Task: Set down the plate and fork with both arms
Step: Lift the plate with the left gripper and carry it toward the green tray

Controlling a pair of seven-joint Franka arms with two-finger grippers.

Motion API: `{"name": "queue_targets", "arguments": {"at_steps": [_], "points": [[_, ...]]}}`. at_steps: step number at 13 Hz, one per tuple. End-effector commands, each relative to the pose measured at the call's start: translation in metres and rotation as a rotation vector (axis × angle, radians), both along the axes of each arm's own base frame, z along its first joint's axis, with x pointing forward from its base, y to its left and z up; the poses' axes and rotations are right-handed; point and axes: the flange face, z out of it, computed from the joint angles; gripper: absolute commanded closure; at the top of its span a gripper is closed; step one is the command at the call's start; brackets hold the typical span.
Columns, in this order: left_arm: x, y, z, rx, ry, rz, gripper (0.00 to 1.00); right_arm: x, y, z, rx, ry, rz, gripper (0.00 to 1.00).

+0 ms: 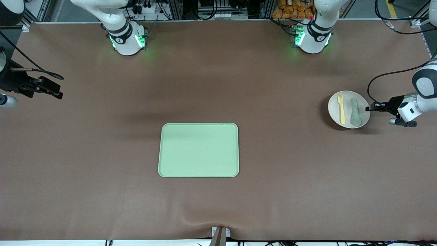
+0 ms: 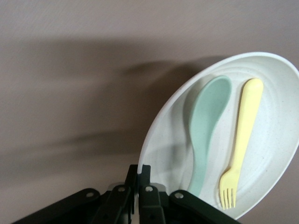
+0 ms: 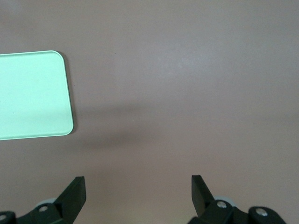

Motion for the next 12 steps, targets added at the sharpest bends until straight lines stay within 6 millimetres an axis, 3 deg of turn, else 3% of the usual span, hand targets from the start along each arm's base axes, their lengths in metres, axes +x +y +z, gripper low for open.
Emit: {"name": "queue_targets", "arguments": {"at_steps": [1, 4, 6, 9, 12], "points": [[0.029, -0.029, 0.027, -0.034, -0.018, -0.017, 1.00, -0.001, 0.001, 0.000, 0.011, -0.005, 0.011, 0.00], [0.070, -0.090, 0.055, -0.035, -0.043, 0.024, 1.00, -0.001, 0.001, 0.000, 0.011, -0.005, 0.011, 0.00], [0.092, -0.148, 0.067, -0.014, -0.036, 0.026, 1.00, -0.002, 0.001, 0.001, 0.011, -0.005, 0.011, 0.00], [0.126, -0.231, 0.075, 0.009, -0.017, 0.081, 1.00, -0.002, 0.001, 0.001, 0.011, -0.003, 0.011, 0.00], [0.143, -0.288, 0.074, 0.017, 0.001, 0.127, 1.00, -0.002, 0.001, 0.002, 0.011, -0.003, 0.011, 0.00]]}}
